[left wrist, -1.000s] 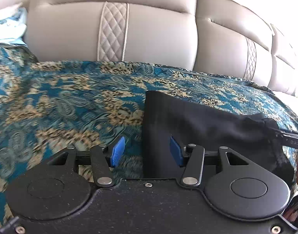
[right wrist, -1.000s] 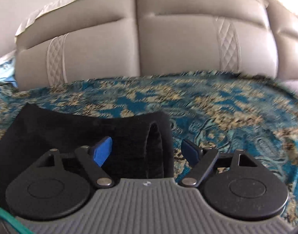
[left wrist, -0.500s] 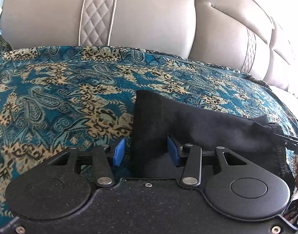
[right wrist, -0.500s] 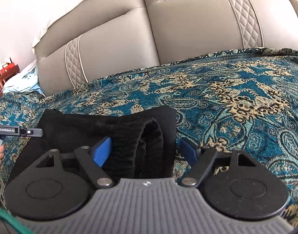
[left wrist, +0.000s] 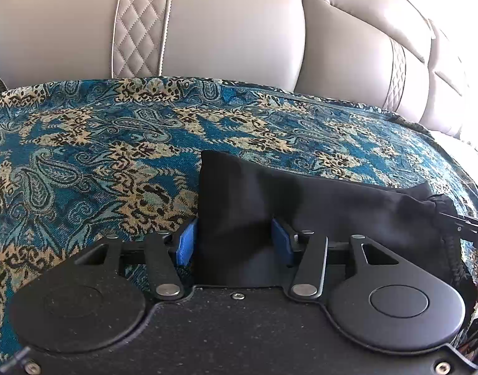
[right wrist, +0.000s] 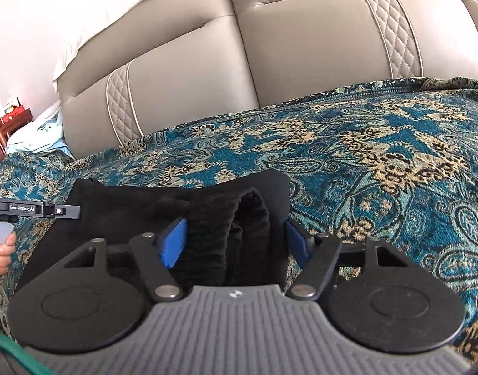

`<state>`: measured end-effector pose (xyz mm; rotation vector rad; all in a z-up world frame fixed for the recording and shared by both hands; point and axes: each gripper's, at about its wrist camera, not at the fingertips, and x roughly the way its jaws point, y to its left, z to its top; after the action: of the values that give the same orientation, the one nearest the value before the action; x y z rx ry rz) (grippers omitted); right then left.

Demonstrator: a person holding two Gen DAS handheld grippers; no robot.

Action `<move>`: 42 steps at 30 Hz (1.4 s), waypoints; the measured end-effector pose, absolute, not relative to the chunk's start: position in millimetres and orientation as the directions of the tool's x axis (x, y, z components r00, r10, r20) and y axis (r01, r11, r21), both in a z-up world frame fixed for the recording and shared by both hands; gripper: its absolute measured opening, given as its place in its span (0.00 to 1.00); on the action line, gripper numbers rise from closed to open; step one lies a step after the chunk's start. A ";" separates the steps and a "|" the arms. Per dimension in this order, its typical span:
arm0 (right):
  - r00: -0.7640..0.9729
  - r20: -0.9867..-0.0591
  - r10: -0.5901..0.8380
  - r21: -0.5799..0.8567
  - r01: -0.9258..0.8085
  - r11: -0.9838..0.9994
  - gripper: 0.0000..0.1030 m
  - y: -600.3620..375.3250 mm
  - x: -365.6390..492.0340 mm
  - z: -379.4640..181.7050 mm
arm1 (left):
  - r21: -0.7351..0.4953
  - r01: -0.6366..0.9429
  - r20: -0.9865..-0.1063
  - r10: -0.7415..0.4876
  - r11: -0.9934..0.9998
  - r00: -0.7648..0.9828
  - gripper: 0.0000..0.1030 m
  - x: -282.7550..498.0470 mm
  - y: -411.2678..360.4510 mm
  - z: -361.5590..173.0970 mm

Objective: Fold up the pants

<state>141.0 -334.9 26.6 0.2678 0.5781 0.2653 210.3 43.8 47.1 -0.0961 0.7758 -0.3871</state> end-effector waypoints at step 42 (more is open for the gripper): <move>0.855 -0.517 -0.047 -0.074 0.010 0.997 0.93 -196.7 -38.3 -7.0 | 0.036 0.167 -0.684 -0.097 0.985 0.723 0.88 -28.8 5.8 17.5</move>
<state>-38.3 -196.7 -7.0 -0.0693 0.5447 -0.0304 -28.8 5.8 17.5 0.0980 0.7493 -0.1462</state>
